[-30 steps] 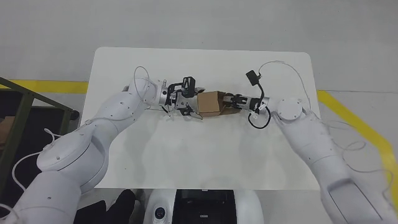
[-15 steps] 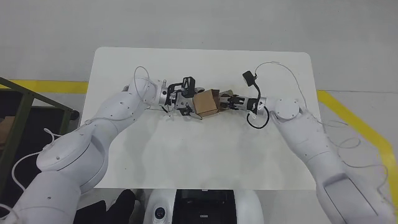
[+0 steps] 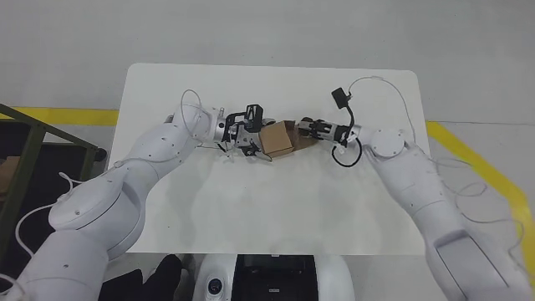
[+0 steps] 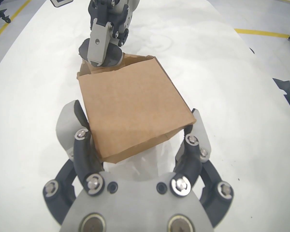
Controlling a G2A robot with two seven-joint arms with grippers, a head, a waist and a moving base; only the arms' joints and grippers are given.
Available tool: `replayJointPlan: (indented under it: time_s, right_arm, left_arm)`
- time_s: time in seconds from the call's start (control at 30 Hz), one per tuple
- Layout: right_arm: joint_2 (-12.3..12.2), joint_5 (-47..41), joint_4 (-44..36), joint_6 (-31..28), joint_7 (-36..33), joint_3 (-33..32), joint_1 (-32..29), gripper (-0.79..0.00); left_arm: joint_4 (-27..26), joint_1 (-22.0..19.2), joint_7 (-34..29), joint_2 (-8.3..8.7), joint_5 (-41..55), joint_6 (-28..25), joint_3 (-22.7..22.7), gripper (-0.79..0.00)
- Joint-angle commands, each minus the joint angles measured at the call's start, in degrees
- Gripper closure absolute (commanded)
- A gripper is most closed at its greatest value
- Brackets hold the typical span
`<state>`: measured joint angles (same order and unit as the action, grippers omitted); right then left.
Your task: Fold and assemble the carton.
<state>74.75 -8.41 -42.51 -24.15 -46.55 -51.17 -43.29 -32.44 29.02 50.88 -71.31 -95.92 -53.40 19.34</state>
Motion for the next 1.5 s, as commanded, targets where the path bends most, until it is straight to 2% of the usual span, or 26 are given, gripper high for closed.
replayJointPlan:
  time_s: [0.0, 0.27, 0.63, 1.47]
  right_arm:
    - [0.35, 0.25, 1.32, -0.42, 0.88, 0.34, 0.68, 0.000]
    - [1.67, 0.40, 5.39, -4.54, 2.31, 1.27, 2.77, 0.000]
    - [3.22, 0.76, 7.36, -6.87, -7.13, 4.04, 4.68, 0.000]
    - [6.13, -4.16, 10.90, -7.78, -13.69, 6.01, 5.04, 0.000]
  left_arm:
    - [-0.04, -0.02, -0.03, 0.02, -0.03, -0.03, -0.04, -0.733]
    - [-0.40, -0.05, -0.11, 0.12, -0.11, -0.11, -0.30, -0.739]
    - [-0.25, -0.13, -0.06, 0.22, 0.19, -0.06, -0.38, -0.730]
    - [-0.55, -0.15, -0.14, 0.26, 0.25, -0.14, -1.23, -0.763]
